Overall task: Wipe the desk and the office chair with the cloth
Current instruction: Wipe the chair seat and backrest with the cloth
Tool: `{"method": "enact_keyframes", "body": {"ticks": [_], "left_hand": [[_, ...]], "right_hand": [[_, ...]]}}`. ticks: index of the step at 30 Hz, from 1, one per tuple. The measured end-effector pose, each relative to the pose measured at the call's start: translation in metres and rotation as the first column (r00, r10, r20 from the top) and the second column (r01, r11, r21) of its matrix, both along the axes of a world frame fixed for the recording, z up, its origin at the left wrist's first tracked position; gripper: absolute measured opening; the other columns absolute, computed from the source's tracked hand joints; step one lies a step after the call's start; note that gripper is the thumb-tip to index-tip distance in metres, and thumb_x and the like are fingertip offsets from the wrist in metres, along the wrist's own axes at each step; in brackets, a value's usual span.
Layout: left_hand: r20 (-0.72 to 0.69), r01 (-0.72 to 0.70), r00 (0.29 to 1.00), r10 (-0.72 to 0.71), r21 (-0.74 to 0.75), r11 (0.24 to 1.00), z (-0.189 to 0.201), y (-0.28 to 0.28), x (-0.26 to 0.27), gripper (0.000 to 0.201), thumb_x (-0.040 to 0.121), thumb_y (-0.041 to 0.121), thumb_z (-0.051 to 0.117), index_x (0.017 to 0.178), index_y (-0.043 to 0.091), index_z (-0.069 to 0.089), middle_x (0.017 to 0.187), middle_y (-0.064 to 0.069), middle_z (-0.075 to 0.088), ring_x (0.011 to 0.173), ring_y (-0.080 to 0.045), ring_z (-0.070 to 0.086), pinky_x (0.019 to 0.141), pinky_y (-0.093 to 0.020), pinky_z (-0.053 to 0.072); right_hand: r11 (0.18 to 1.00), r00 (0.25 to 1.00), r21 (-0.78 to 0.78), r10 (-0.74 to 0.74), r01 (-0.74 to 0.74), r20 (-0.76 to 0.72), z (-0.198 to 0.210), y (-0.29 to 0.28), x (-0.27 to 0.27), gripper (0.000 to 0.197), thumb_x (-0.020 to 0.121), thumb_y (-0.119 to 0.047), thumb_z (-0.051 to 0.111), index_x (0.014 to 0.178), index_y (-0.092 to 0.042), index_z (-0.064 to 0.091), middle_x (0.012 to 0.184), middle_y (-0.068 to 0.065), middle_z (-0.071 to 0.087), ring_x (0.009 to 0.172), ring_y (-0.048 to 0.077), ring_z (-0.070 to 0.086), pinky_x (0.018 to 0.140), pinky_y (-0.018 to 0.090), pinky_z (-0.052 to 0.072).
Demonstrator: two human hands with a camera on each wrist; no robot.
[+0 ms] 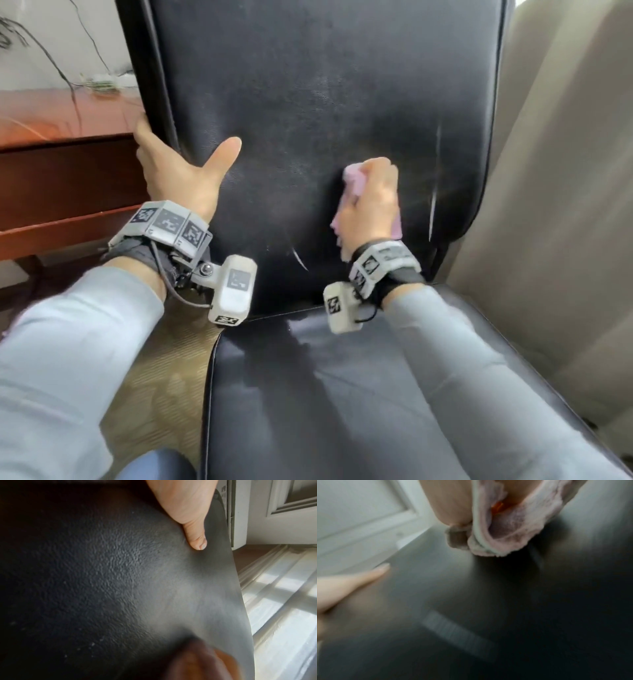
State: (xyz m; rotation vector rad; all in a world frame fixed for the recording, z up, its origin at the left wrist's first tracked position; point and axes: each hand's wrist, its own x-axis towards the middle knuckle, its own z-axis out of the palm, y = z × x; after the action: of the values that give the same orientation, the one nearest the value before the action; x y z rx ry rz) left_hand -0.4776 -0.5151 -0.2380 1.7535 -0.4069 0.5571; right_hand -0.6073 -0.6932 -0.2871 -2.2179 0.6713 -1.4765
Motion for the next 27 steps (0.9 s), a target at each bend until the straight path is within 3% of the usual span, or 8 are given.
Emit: {"method": "enact_keyframes", "body": {"ticks": [3,6,9,11,15,19,24,27], "left_hand": [[-0.002,0.003,1.000,-0.003,-0.002,1.000,0.000,0.003,0.001,0.113,0.073,0.060,0.078,0.155,0.012,0.018,0.154,-0.009,0.033,0.140,-0.025,0.037,0.111,-0.029,0.027],[0.000,0.008,1.000,-0.008,0.013,1.000,0.002,0.005,0.001,0.113,0.072,0.062,0.078,0.155,0.013,0.019,0.155,-0.008,0.033,0.140,-0.026,0.037,0.112,-0.031,0.028],[0.006,0.003,1.000,-0.003,0.006,1.000,0.002,0.003,0.002,0.111,0.073,0.060,0.078,0.154,0.014,0.020,0.154,-0.008,0.034,0.139,-0.027,0.038,0.111,-0.031,0.028],[0.006,0.000,1.000,0.000,0.016,1.000,0.001,0.003,0.001,0.111,0.072,0.061,0.079,0.154,0.013,0.020,0.154,-0.009,0.034,0.139,-0.027,0.038,0.111,-0.032,0.028],[0.019,-0.009,1.000,0.009,0.021,1.000,0.001,0.007,0.001,0.112,0.071,0.063,0.078,0.153,0.013,0.021,0.154,-0.009,0.034,0.139,-0.028,0.039,0.112,-0.034,0.030],[0.026,-0.013,1.000,0.013,0.006,1.000,0.001,0.012,0.001,0.110,0.072,0.060,0.079,0.153,0.013,0.022,0.153,-0.010,0.035,0.139,-0.027,0.038,0.112,-0.034,0.029],[0.012,-0.005,1.000,0.005,0.009,1.000,0.001,0.013,-0.001,0.110,0.072,0.059,0.080,0.153,0.013,0.021,0.152,-0.011,0.035,0.138,-0.029,0.039,0.112,-0.035,0.029],[0.020,-0.011,1.000,0.010,0.015,1.000,0.000,0.012,0.000,0.111,0.073,0.059,0.079,0.154,0.012,0.019,0.154,-0.010,0.033,0.139,-0.027,0.037,0.112,-0.033,0.027]], "right_hand": [[0.930,0.933,-0.219,0.232,-0.296,-0.275,-0.032,0.034,0.008,0.026,0.076,0.003,0.058,0.096,-0.014,0.056,0.096,0.005,0.052,0.075,0.024,0.057,0.062,0.035,0.051],[0.930,0.950,-0.305,0.114,-0.205,-0.291,0.003,-0.037,-0.024,0.012,0.084,-0.013,0.052,0.083,-0.024,0.055,0.082,-0.007,0.045,0.065,0.004,0.046,0.056,0.025,0.044],[0.972,0.968,-0.176,-0.186,0.156,-0.168,0.048,-0.105,-0.049,0.015,0.084,-0.019,0.045,0.095,-0.026,0.053,0.093,-0.009,0.048,0.066,0.006,0.052,0.062,0.034,0.053],[0.971,0.976,-0.105,-0.219,0.216,-0.015,0.057,-0.111,-0.049,0.026,0.080,-0.011,0.038,0.101,-0.021,0.050,0.103,-0.001,0.050,0.063,0.020,0.060,0.056,0.041,0.054],[0.999,0.999,-0.036,-0.035,0.035,0.024,-0.007,-0.073,-0.043,0.032,0.069,-0.017,0.025,0.091,-0.014,0.048,0.092,0.001,0.053,0.056,0.017,0.057,0.045,0.034,0.048],[0.968,0.995,0.245,0.069,-0.049,-0.074,-0.028,-0.055,-0.060,0.015,0.085,-0.014,0.032,0.087,-0.016,0.046,0.067,0.010,0.057,0.034,0.020,0.045,0.030,0.030,0.036],[0.992,0.990,-0.020,-0.119,0.121,0.075,0.078,-0.109,-0.036,0.021,0.087,-0.014,0.043,0.093,-0.001,0.058,0.088,0.018,0.066,0.081,0.033,0.062,0.070,0.033,0.040],[0.972,0.974,-0.069,-0.228,0.227,-0.016,0.120,-0.129,-0.020,0.025,0.087,-0.020,0.045,0.093,-0.003,0.062,0.097,0.019,0.068,0.091,0.038,0.059,0.077,0.036,0.039]]}}
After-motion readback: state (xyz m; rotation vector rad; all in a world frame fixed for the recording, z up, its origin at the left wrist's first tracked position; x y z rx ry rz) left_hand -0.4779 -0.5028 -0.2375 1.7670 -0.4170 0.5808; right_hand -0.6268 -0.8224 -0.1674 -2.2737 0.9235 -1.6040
